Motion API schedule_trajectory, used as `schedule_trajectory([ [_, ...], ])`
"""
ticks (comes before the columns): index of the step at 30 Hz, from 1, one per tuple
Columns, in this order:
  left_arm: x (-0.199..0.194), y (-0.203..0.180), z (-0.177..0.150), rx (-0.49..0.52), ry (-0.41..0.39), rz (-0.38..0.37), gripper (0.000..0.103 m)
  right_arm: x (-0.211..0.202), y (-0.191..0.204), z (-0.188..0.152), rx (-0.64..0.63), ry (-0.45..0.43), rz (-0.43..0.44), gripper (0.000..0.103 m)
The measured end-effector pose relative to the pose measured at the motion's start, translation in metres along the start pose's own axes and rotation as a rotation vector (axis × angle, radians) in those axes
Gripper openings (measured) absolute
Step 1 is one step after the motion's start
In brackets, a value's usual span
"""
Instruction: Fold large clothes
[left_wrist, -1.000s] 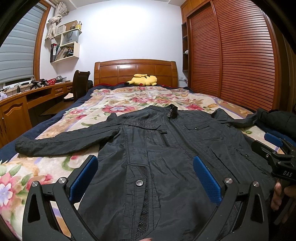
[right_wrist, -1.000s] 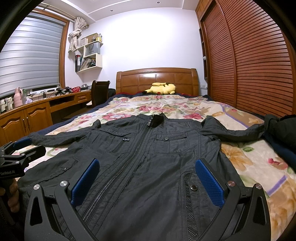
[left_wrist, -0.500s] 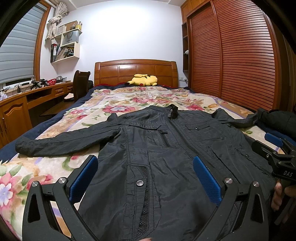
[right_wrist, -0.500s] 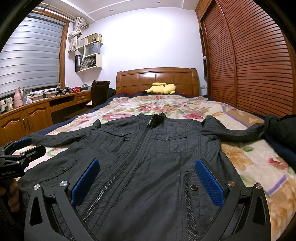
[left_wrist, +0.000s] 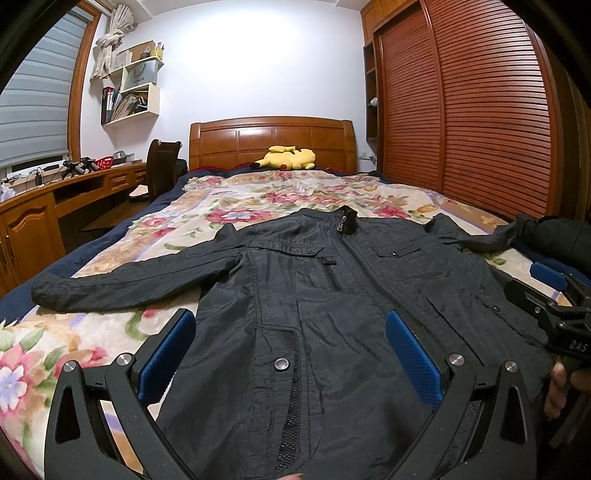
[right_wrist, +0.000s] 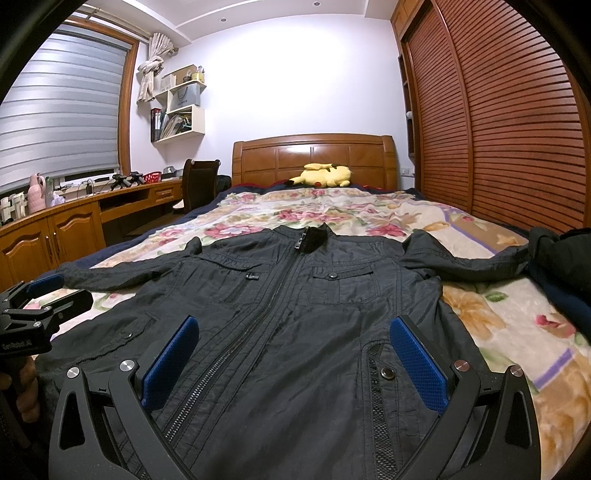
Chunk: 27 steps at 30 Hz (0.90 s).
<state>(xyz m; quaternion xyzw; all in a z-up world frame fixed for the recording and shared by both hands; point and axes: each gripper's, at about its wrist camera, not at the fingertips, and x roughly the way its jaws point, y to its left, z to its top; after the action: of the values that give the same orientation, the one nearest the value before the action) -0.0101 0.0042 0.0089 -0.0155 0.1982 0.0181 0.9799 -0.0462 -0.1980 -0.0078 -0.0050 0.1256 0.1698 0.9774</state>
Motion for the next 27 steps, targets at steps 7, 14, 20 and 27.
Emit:
schedule_trajectory([
  [7,-0.010,0.026,0.013,-0.026,0.005,0.036,0.103,-0.006,0.009,0.011,-0.027,-0.018,0.044,0.103],
  [14,-0.012,0.048,0.022,-0.014,0.025,0.092,0.103,0.000,0.018,0.030,-0.047,-0.035,0.109,0.103],
  [20,-0.011,0.075,0.027,-0.015,0.037,0.131,0.103,0.023,0.028,0.038,-0.073,-0.017,0.167,0.102],
  [27,-0.004,0.111,0.028,-0.005,0.070,0.192,0.103,0.056,0.042,0.052,-0.102,0.012,0.229,0.102],
])
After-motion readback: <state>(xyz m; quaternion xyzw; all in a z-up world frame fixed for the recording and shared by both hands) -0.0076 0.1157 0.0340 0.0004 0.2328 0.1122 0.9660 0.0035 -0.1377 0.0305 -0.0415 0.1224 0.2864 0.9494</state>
